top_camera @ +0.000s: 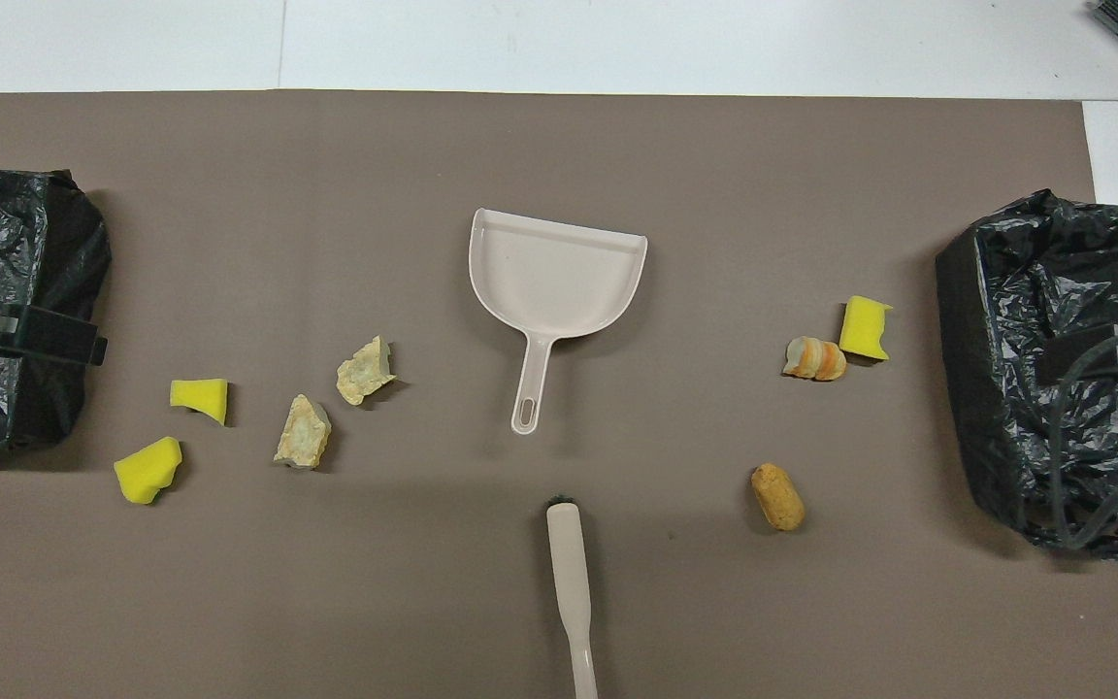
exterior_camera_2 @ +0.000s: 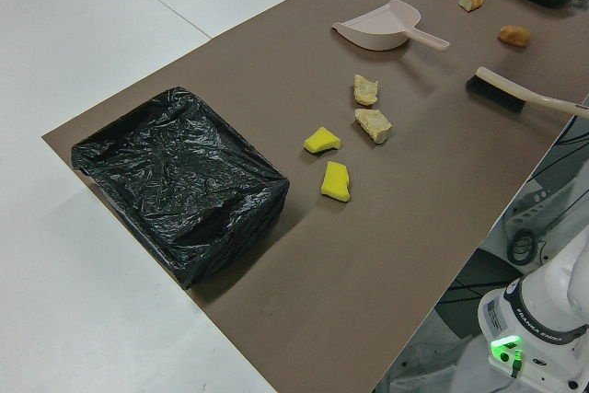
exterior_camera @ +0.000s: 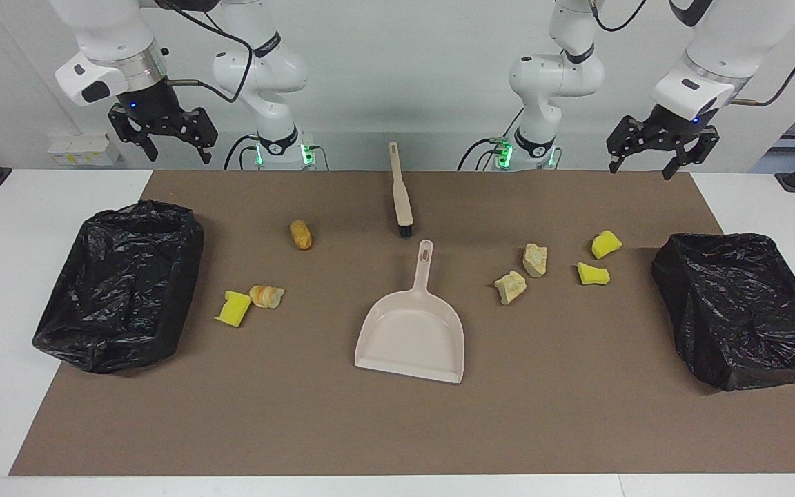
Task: Sweep and dump trash in bin
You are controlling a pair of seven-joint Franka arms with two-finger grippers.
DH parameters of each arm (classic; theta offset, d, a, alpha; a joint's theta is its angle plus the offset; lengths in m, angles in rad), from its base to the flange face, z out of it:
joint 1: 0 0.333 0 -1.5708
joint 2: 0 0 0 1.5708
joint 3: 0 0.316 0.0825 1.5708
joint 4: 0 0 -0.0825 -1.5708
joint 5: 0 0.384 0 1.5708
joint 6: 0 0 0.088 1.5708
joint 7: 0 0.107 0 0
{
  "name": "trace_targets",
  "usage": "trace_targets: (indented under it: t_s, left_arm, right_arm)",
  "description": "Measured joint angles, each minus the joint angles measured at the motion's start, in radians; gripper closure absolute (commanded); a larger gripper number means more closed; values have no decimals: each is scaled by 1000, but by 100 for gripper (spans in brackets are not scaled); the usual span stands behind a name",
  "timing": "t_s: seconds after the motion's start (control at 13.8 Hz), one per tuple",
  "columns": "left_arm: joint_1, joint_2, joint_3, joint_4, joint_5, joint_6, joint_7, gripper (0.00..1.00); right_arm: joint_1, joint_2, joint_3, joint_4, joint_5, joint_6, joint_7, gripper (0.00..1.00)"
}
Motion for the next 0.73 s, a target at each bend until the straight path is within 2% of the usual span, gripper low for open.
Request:
trace_targets:
  t_s: [0.44, 0.73]
  left_arm:
    - [0, -3, -3, -7, 0, -5, 2, 0]
    - [-7, -18, -27, -58, -4, -4, 3, 0]
  right_arm:
    - [2, 0, 0, -2, 0, 0, 0, 0]
    - [43, 0, 6, -12, 34, 4, 0, 0]
